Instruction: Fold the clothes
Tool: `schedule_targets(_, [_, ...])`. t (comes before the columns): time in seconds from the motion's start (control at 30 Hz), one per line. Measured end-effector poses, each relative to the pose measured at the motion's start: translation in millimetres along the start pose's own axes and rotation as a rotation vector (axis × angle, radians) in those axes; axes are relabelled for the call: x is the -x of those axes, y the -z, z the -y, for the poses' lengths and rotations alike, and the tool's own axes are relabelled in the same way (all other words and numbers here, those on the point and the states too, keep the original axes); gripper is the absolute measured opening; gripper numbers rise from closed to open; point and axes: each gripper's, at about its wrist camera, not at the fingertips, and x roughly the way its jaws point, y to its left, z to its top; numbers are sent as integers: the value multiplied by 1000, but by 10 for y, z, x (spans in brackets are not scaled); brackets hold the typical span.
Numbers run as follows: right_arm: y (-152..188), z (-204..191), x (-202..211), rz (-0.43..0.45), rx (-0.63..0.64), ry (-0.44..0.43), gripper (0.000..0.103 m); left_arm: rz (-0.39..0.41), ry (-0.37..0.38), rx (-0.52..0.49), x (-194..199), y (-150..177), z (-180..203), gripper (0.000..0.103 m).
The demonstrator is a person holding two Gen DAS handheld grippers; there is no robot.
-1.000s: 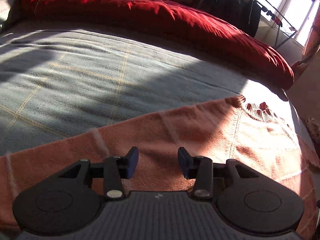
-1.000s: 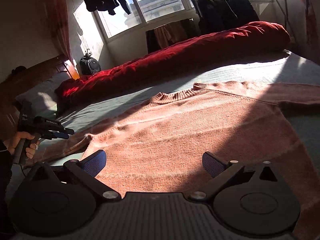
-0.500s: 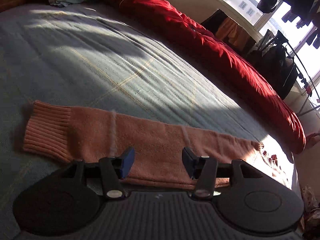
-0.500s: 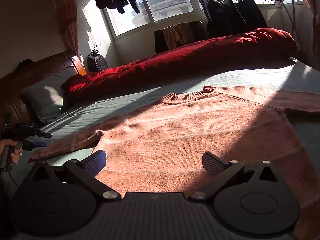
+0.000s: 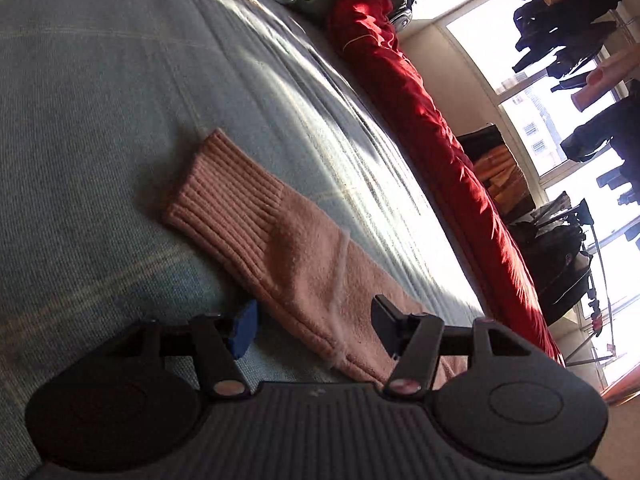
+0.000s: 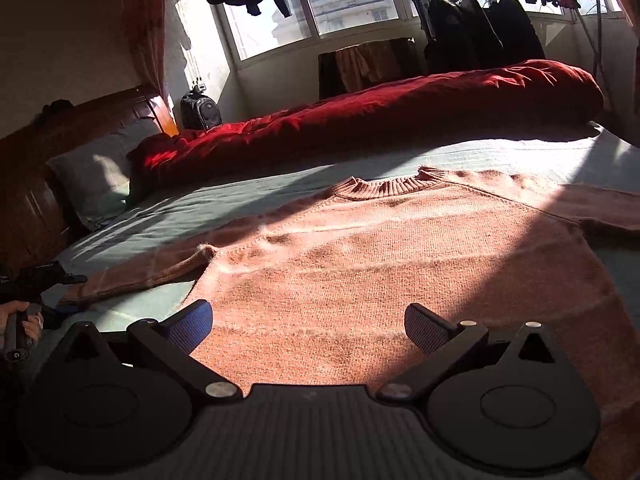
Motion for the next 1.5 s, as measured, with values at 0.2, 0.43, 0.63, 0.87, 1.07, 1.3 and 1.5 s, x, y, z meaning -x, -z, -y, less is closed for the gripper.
schedule_targets(0.2, [-5,17,-4,-4,4,23,103,122,-166,-185,-96,57,276,15])
schedule_targets(0.43, [12,21,-39,-22,12,27,103,156,-196,-214,-81,-120,330,16])
schedule_targets(0.63, [41,68,-75,-43,14,33,103,165,-248,-160,99,-166,186,37])
schedule_targets(0.87, [115,150,-229,-99,1,42,103,153,-219,-260,347,-248,481,54])
schedule_targets(1.07, [207,177,-379,-181,-40,55,103,199,-175,-323,255,-247,907,66])
schedule_targets(1.3, [240,179,-468,-198,-31,61,103,354,-199,-439,488,-273,1105,67])
schedule_targets(1.5, [268,120,-533,-219,26,79,103,75,-108,-404,-62,-197,870,69])
